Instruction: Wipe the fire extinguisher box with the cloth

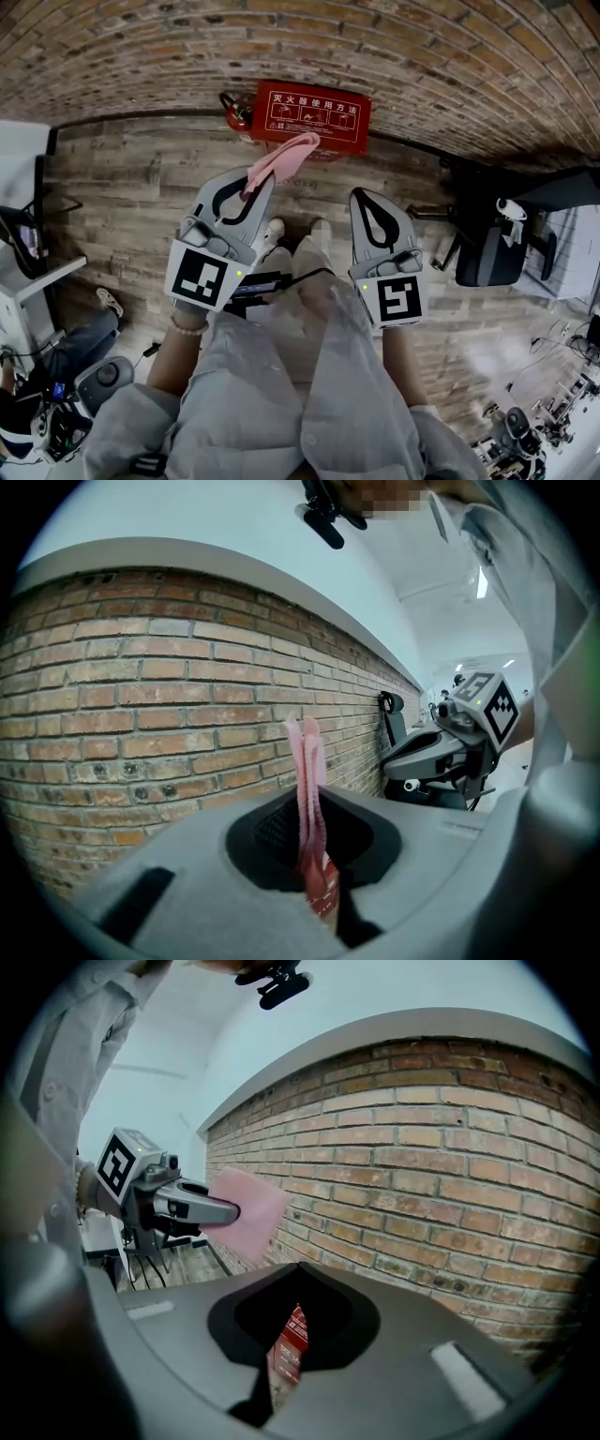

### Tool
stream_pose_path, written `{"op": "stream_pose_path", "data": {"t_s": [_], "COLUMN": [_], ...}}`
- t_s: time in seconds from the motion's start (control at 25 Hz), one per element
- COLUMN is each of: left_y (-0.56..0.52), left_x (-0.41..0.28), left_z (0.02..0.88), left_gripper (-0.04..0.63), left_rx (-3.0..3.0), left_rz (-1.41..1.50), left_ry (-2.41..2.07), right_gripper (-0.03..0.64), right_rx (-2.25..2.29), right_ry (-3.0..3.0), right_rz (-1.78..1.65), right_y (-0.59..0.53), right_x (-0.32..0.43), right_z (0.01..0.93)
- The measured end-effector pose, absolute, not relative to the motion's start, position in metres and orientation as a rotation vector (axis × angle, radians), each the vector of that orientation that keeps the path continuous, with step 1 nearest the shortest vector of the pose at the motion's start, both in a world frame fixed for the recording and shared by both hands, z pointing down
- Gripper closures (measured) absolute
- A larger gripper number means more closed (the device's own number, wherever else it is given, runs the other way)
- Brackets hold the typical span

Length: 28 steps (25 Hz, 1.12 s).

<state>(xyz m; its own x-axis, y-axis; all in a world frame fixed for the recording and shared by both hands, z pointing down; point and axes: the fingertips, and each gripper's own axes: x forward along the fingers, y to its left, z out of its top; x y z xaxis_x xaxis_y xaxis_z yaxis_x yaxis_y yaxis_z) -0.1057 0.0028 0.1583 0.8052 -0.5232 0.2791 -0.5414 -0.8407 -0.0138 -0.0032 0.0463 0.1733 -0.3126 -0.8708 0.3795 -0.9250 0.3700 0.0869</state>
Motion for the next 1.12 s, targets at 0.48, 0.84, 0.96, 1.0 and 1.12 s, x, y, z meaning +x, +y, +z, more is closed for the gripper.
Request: {"op": "stream_pose_path", "data": {"t_s": [0.48,0.84,0.96,1.0,1.12], "left_y": [0.000,-0.007,-0.011,-0.012,-0.015], "left_x": [-0.091,-0.067,-0.051,-0.045,-0.024], "left_z": [0.184,0.222,0.237,0.242,0.259], "left_gripper": [0.584,0.584,0.584,0.584,0.584], "left_rx": [2.864,2.860,2.867,2.873,2.871], "left_rz": [0.462,0.531,0.536,0.542,0.542], "left_ry": [-0.897,-0.836,-0.804,-0.791,-0.755], "right_gripper": [0.609,0.609,0.609,0.609,0.609], "right_rx": [1.483,1.460,1.438,1.443,1.460], "right_ry": [-2.311,-2.304,-2.302,-2.304,-2.290], "right_rz": [0.266,0.337,0.337,0.341,0.370], "right_y": [0.042,0.039,0.037,0.036,0.038], "right_x": [0.005,0.023,0.030,0.033,0.044], "right_z": [0.203,0.241,0.257,0.261,0.276]}}
